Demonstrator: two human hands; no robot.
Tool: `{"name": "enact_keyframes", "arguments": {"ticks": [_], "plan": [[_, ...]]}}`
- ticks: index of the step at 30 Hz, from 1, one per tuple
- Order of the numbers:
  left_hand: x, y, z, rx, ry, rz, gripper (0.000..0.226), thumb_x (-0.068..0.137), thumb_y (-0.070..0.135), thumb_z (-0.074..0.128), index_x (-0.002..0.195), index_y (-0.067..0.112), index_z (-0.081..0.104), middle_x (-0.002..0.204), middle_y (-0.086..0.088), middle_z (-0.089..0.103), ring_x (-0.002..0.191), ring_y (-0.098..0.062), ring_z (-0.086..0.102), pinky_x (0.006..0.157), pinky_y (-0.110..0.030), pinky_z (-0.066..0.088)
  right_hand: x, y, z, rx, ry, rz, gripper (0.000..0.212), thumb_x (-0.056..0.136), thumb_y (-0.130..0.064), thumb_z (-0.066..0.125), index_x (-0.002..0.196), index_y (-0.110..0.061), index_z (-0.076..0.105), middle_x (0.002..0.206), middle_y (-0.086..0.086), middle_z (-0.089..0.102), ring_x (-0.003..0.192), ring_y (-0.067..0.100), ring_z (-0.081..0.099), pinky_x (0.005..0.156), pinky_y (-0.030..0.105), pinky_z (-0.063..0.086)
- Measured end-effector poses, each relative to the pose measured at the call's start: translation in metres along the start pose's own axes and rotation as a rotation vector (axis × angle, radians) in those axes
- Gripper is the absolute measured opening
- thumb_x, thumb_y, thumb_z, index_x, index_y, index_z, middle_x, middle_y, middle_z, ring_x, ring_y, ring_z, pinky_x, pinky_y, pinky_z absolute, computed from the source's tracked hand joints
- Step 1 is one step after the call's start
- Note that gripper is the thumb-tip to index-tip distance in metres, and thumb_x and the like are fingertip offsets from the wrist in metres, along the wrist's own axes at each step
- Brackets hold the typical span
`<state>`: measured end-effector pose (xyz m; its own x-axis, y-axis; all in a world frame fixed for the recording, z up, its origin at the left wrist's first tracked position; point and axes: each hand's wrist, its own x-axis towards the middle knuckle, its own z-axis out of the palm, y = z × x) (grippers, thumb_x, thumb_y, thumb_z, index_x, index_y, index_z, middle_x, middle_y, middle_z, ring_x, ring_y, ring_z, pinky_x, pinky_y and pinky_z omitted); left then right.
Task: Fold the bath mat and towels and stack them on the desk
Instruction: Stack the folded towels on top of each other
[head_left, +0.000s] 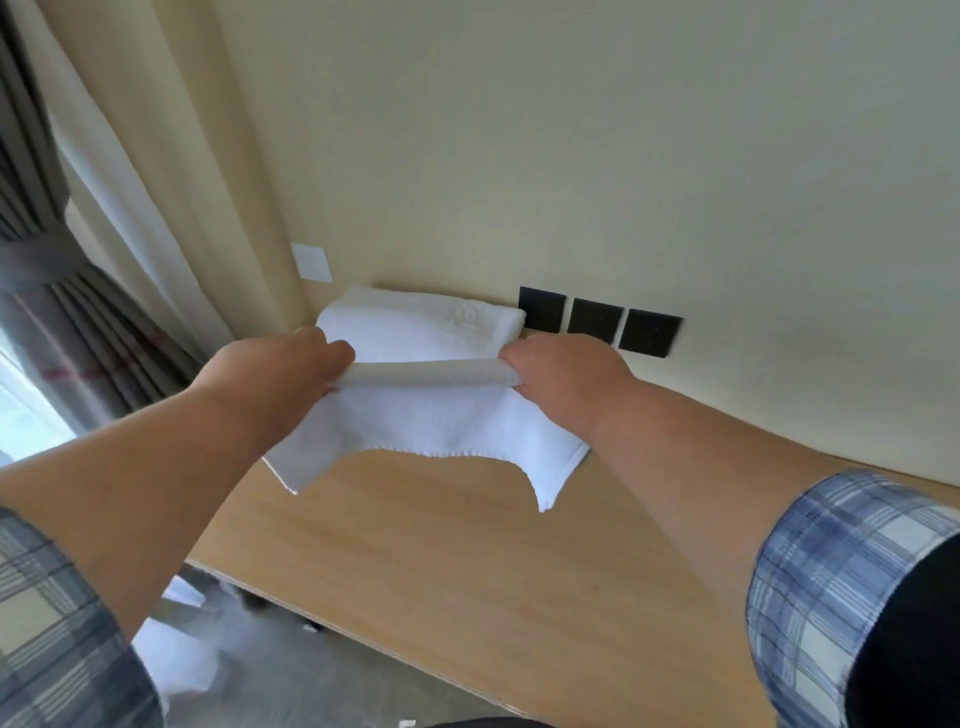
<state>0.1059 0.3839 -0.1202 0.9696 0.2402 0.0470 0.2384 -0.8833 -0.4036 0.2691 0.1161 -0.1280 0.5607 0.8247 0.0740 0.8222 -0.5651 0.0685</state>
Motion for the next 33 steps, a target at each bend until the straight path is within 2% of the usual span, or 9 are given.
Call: {"name": "enact_keyframes", "arguments": {"ticks": [4,7,11,14,16,21,25,28,33], "plan": [[0.046,-0.03,-0.013,-0.026,0.092,-0.011,0.02,0.096,0.025,0.048,0.115,0.029,0.041,0.089,0.002,0.038,0.072,-0.023,0.049,0.058,-0.038,0.046,0.05,0.02,-0.015,0.035,0.08,0.018,0.024,0.096,-0.031,0.055,0.117,-0.019,0.058,0.102,0.003,0.06,0.091,0.029,0.062,0.076,0.041,0.052],[0.086,-0.056,-0.02,-0.024,0.169,0.0,0.018,0.096,0.024,0.048,0.113,0.026,0.042,0.089,0.001,0.041,0.071,-0.025,0.05,0.054,-0.036,0.042,0.087,0.035,-0.024,0.018,0.125,0.011,0.034,0.098,-0.045,0.053,0.12,-0.018,0.055,0.102,0.006,0.059,0.093,0.032,0.062,0.074,0.04,0.049],[0.148,-0.09,-0.015,-0.033,0.26,0.072,0.022,0.098,0.028,0.05,0.119,0.022,0.045,0.099,-0.006,0.049,0.081,-0.032,0.055,0.059,-0.039,0.044,0.143,0.054,-0.033,0.0,0.137,0.051,0.038,0.095,-0.048,0.057,0.121,-0.02,0.054,0.099,0.006,0.058,0.092,0.033,0.061,0.074,0.04,0.048],[0.202,-0.11,-0.004,-0.05,0.285,0.121,0.024,0.095,0.02,0.055,0.117,0.019,0.047,0.097,-0.007,0.048,0.079,-0.032,0.054,0.061,-0.041,0.049,0.183,0.07,-0.033,-0.039,0.164,0.117,0.034,0.093,-0.045,0.06,0.117,-0.022,0.053,0.088,-0.002,0.048,0.085,0.032,0.06,0.066,0.038,0.042],[0.238,-0.12,0.004,-0.057,0.305,0.161,0.024,0.095,0.021,0.056,0.116,0.018,0.046,0.094,-0.007,0.047,0.075,-0.031,0.051,0.061,-0.044,0.051,0.207,0.078,-0.03,-0.075,0.176,0.158,0.032,0.093,-0.042,0.061,0.117,-0.022,0.052,0.093,0.001,0.055,0.082,0.031,0.058,0.064,0.036,0.037],[0.315,-0.137,0.029,-0.092,0.356,0.256,0.023,0.095,0.023,0.056,0.116,0.017,0.047,0.093,-0.007,0.047,0.073,-0.03,0.048,0.052,-0.038,0.043,0.264,0.097,-0.024,-0.171,0.12,0.258,0.033,0.094,-0.04,0.061,0.117,-0.019,0.052,0.104,0.01,0.06,0.089,0.035,0.062,0.066,0.039,0.043],[0.361,-0.142,0.045,-0.104,0.381,0.322,0.031,0.09,0.015,0.062,0.118,0.015,0.048,0.1,-0.013,0.05,0.081,-0.037,0.056,0.055,-0.041,0.043,0.29,0.105,-0.015,-0.279,0.183,0.269,0.032,0.094,-0.032,0.063,0.117,-0.011,0.052,0.104,0.015,0.058,0.084,0.041,0.061,0.066,0.043,0.049],[0.379,-0.143,0.062,-0.131,0.409,0.348,0.038,0.084,0.006,0.066,0.116,0.013,0.049,0.099,-0.015,0.05,0.082,-0.039,0.056,0.055,-0.04,0.038,0.298,0.108,-0.005,-0.345,0.2,0.236,0.035,0.094,-0.026,0.063,0.121,-0.01,0.051,0.106,0.017,0.056,0.082,0.041,0.06,0.062,0.042,0.046],[0.366,-0.133,0.111,-0.173,0.365,0.442,0.056,0.075,0.001,0.071,0.125,0.017,0.052,0.107,-0.012,0.054,0.089,-0.036,0.054,0.06,-0.039,0.041,0.285,0.1,0.02,-0.39,0.092,0.2,0.041,0.089,-0.015,0.064,0.128,-0.01,0.053,0.116,0.018,0.056,0.092,0.041,0.059,0.077,0.047,0.045]]}}
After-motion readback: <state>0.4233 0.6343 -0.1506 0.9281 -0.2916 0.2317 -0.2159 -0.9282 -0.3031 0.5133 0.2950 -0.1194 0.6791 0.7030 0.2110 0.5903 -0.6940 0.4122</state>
